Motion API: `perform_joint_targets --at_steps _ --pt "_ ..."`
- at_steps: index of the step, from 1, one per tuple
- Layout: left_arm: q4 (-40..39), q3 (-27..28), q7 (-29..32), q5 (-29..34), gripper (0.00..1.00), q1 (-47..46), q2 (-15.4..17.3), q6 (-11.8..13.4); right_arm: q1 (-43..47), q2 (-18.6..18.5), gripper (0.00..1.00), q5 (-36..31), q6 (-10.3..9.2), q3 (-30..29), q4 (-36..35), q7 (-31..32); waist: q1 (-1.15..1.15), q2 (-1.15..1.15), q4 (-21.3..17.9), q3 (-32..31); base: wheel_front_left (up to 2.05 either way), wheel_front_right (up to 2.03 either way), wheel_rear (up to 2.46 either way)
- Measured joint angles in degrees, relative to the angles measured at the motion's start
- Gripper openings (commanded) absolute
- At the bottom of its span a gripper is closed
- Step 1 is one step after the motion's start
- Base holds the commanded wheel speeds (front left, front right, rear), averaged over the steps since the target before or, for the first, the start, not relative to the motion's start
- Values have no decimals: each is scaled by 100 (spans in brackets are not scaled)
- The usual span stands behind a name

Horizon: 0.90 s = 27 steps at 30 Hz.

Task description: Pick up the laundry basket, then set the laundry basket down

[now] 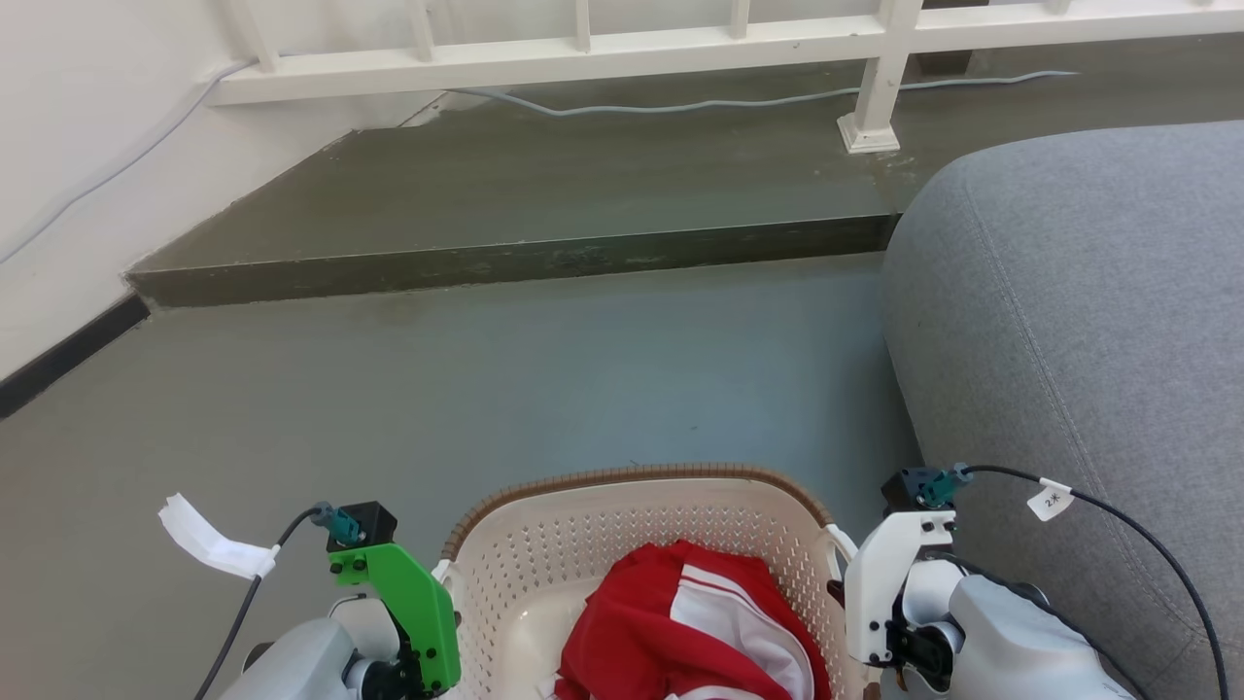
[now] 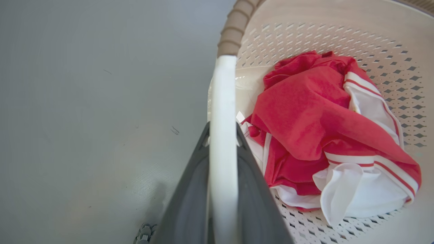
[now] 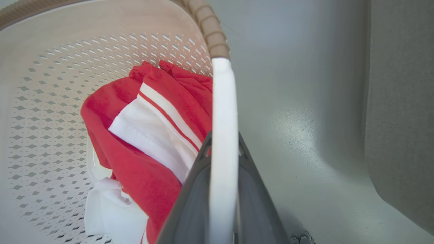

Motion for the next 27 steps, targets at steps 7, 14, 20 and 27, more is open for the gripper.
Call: perform_joint_targets --at_steps 7,14,20,27 --pt "2 -47 -78 0 0 0 5 0 -1 -2 0 5 0 16 1 -11 0 0 -6 21 0 0 0" --pt "5 -88 -258 1 0 -12 13 0 -5 -1 0 5 -2 20 0 -193 0 0 -6 110 0 0 0" --pt "12 -112 -491 64 0 -174 19 -1 -52 -1 0 3 -63 23 -64 -450 0 0 0 354 0 0 0" --pt "23 -115 -861 254 0 -552 51 -1 -371 -5 0 -49 -214 22 -175 -843 0 0 17 789 0 0 0"
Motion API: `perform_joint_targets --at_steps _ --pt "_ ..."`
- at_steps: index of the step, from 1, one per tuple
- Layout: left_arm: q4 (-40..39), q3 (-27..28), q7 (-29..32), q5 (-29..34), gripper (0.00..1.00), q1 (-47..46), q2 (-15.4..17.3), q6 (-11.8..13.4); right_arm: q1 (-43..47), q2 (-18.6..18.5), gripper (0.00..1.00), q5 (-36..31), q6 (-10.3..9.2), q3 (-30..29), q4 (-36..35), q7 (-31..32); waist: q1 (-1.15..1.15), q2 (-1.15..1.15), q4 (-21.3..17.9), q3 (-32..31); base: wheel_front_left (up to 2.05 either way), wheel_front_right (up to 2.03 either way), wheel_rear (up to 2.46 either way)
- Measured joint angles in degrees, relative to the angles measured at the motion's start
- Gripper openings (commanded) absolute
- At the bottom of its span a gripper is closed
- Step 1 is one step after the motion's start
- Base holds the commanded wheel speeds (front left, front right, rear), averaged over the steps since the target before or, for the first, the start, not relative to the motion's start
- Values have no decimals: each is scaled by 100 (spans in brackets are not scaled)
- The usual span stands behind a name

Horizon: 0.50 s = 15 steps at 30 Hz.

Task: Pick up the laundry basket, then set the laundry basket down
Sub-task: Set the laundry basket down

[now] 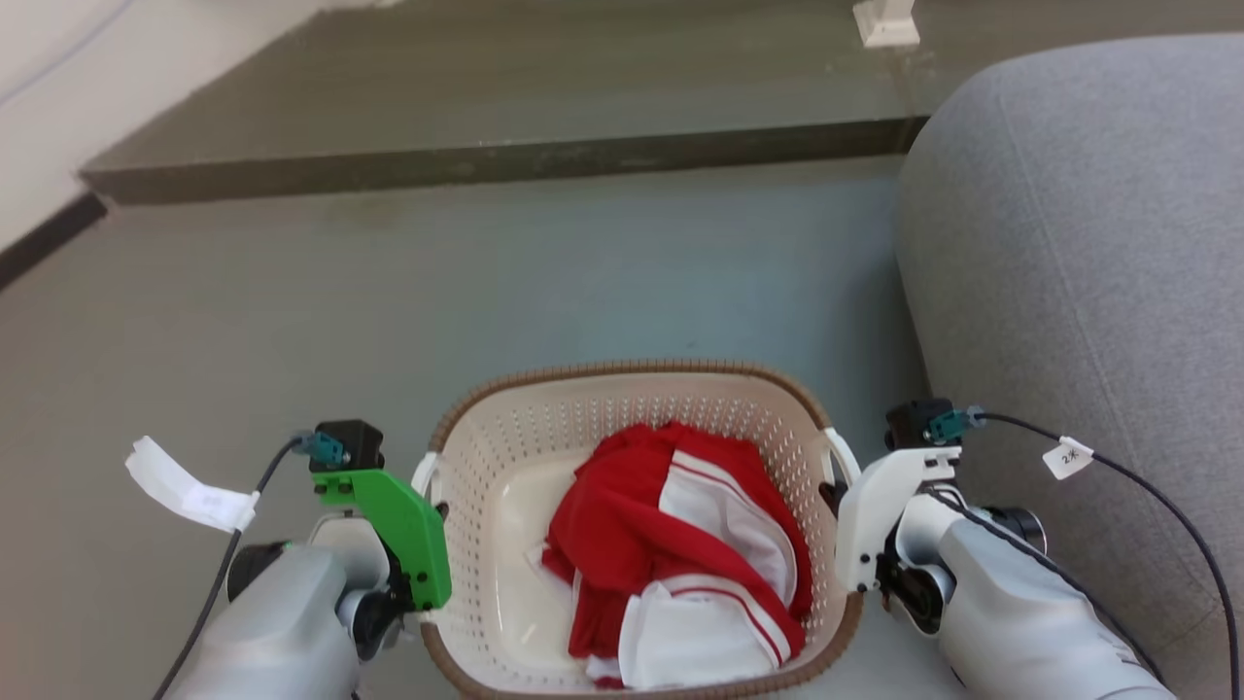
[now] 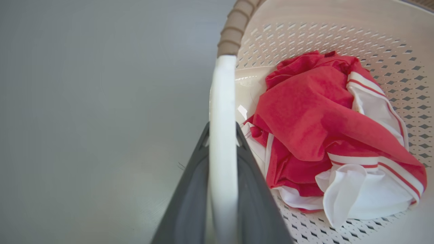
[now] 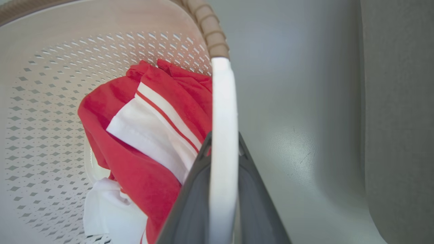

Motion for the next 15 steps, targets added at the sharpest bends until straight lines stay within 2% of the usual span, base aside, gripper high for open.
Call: perform_joint_targets --at_steps 15 --pt "111 -9 -671 254 0 -639 2 -19 -504 -41 0 -182 -191 43 -124 -771 1 0 45 1245 0 0 0"
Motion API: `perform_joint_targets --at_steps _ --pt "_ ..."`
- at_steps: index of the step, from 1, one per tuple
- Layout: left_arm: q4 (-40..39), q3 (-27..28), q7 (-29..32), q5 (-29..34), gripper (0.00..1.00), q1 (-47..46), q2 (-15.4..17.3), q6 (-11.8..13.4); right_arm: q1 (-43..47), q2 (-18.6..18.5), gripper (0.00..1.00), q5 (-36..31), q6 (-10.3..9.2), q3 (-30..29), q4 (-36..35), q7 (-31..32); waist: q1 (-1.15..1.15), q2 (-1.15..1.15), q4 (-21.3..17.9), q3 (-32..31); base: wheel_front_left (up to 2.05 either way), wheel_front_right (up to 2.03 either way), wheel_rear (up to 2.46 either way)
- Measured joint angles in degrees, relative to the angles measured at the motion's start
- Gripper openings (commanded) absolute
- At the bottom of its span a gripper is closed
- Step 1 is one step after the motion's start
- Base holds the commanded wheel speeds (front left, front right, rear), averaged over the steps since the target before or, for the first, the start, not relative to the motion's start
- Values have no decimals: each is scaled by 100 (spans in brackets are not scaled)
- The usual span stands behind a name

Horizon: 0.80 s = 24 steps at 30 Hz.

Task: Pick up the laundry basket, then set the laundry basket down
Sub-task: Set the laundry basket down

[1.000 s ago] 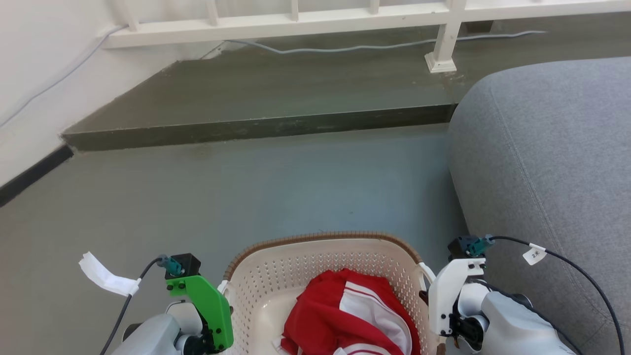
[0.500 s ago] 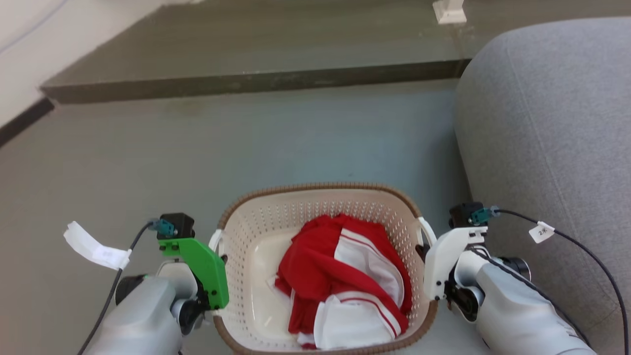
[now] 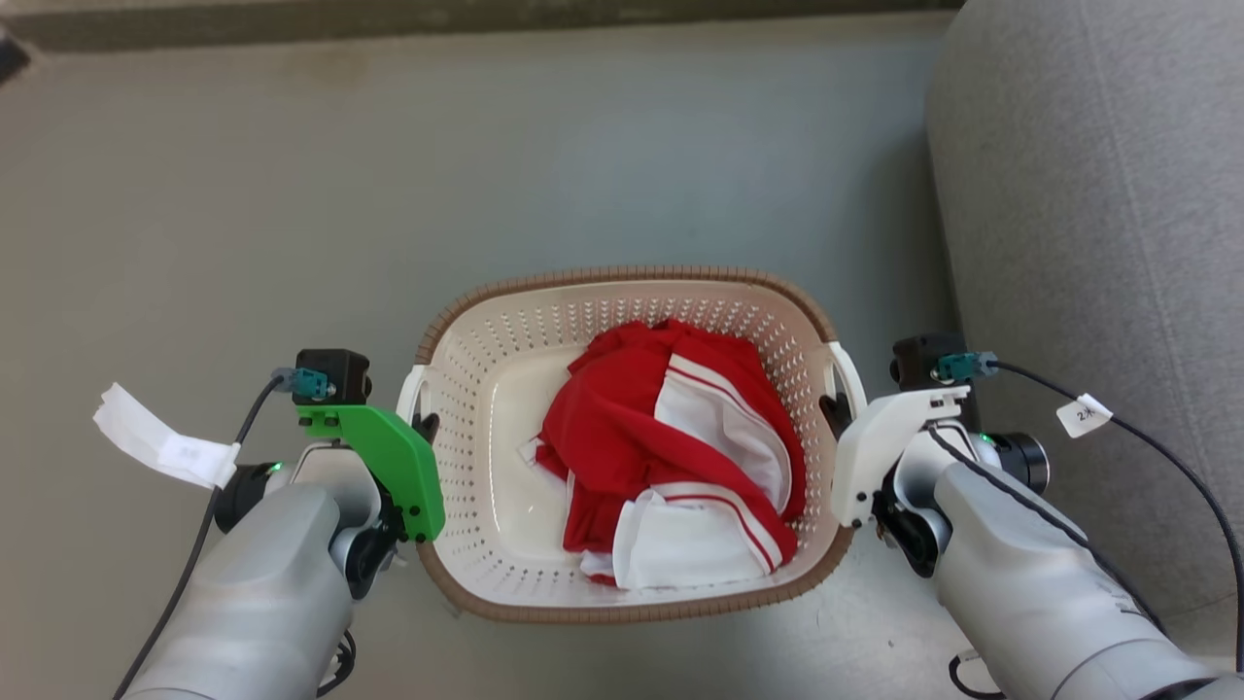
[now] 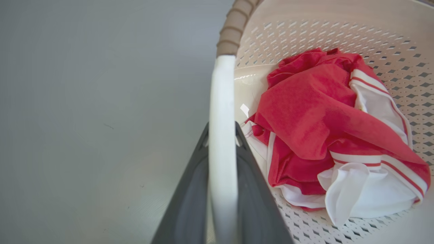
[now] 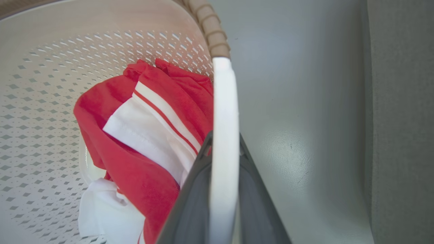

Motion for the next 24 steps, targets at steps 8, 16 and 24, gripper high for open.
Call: perform_joint_targets --at_steps 8,16,24 --pt "81 -9 -274 172 0 -315 -15 -3 -332 -24 0 -133 -90 12 -33 -300 0 0 31 652 0 0 0" --pt "121 -23 -498 264 0 -795 -19 -3 -754 -65 0 -186 -204 -11 -57 -503 0 0 63 1312 0 0 0" --pt "152 -27 -805 441 0 -1272 -11 8 -1146 -88 0 -186 -303 -54 -80 -726 0 0 107 1965 0 0 0"
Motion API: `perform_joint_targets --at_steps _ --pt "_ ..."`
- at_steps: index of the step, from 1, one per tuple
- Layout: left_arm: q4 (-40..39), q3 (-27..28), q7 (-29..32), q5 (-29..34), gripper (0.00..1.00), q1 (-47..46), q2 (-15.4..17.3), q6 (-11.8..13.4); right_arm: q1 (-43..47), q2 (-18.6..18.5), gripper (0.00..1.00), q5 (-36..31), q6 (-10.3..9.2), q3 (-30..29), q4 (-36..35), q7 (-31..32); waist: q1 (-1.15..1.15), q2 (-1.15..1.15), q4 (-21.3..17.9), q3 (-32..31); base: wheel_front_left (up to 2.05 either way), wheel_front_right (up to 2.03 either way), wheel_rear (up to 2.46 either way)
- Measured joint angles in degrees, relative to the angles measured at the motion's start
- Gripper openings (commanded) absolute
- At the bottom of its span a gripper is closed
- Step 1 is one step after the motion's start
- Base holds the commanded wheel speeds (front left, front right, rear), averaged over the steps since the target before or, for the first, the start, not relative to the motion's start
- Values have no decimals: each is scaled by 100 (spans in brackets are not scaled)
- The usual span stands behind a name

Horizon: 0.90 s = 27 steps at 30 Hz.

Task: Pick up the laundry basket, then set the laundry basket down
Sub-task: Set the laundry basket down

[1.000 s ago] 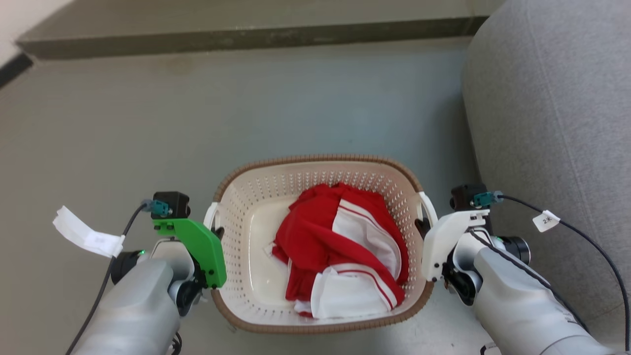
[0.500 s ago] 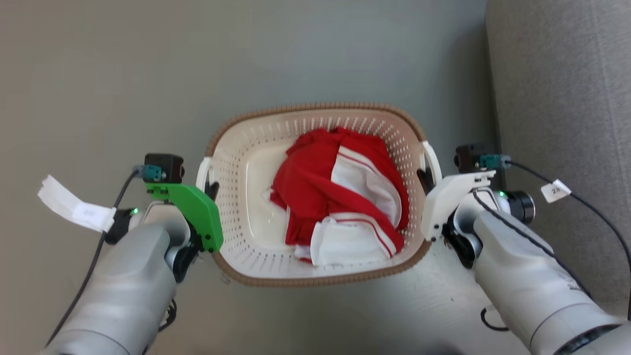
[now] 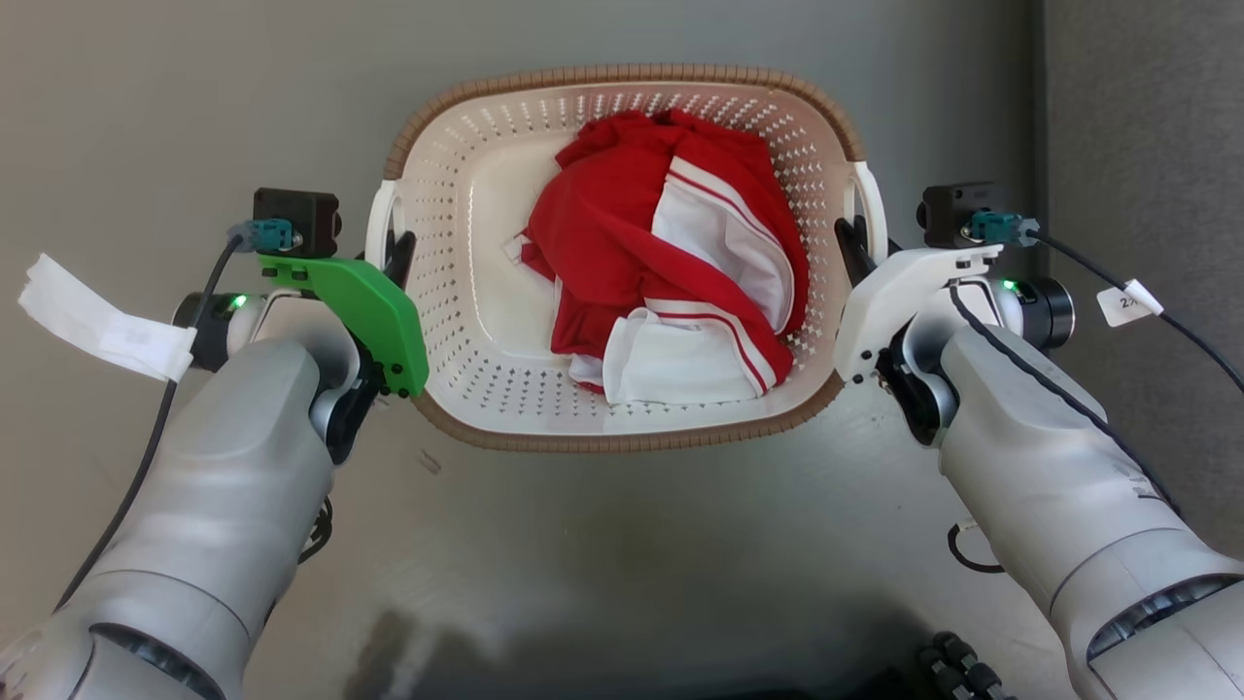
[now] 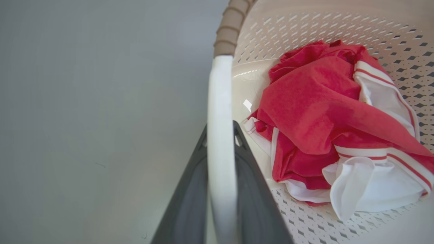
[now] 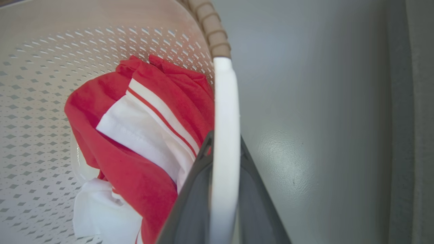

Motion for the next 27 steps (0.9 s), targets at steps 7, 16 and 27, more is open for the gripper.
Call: perform_joint_targets --at_steps 7,16,27 --pt "107 -4 -212 88 0 -95 -33 11 -84 2 0 -3 -10 -27 37 -102 0 0 36 463 0 0 0" --pt "199 -8 -318 110 0 -192 -109 10 -174 11 0 -2 -58 -86 142 -193 0 0 72 762 0 0 0" --pt "348 -21 -335 108 0 -192 -214 2 -175 31 0 5 -58 -102 281 -245 0 0 105 878 0 0 0"
